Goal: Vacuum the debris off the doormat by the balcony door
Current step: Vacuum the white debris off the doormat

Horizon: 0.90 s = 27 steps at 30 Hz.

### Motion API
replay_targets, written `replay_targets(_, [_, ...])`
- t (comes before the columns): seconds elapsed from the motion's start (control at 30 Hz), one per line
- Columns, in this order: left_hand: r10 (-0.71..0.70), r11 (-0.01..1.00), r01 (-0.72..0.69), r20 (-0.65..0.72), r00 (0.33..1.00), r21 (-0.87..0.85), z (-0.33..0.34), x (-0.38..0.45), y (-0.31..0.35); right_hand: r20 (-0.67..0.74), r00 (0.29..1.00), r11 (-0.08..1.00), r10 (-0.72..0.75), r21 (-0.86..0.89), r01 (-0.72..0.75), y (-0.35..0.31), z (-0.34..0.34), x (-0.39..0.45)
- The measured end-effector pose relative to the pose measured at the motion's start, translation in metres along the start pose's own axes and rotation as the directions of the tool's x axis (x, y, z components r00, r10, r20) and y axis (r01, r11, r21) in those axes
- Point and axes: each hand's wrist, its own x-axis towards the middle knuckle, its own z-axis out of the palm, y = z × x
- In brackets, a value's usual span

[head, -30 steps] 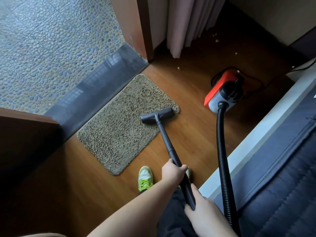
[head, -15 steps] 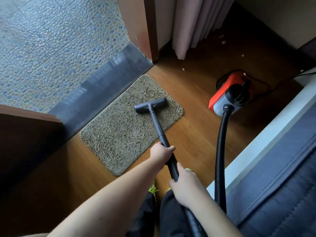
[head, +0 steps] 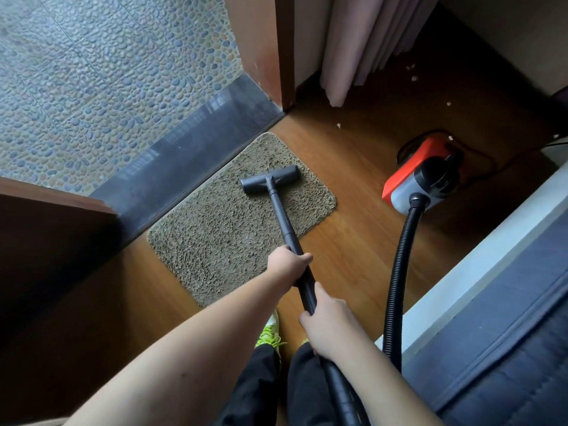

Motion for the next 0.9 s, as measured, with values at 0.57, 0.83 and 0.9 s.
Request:
replay_targets(0.57, [-0.004, 1.0, 0.001, 0.146, 0.989, 0.022, 0.078, -0.084, -0.049, 0.087, 0.986, 0.989, 0.143, -0.05, -0.139, 0.087, 0.026, -0.069])
replay_targets(0.83, [-0.038, 0.999, 0.031, 0.17, 0.985, 0.045, 0.079, -0.085, -0.044, 0.085, 0.981, 0.985, 0.172, -0.015, -0.172, 0.092, 0.025, -0.067])
replay_targets(0.9, [-0.039, 0.998, 0.03, 0.168, 0.985, 0.054, 0.078, -0.083, -0.044, 0.085, 0.981, 0.985, 0.172, 0.012, -0.174, 0.09, 0.025, -0.066])
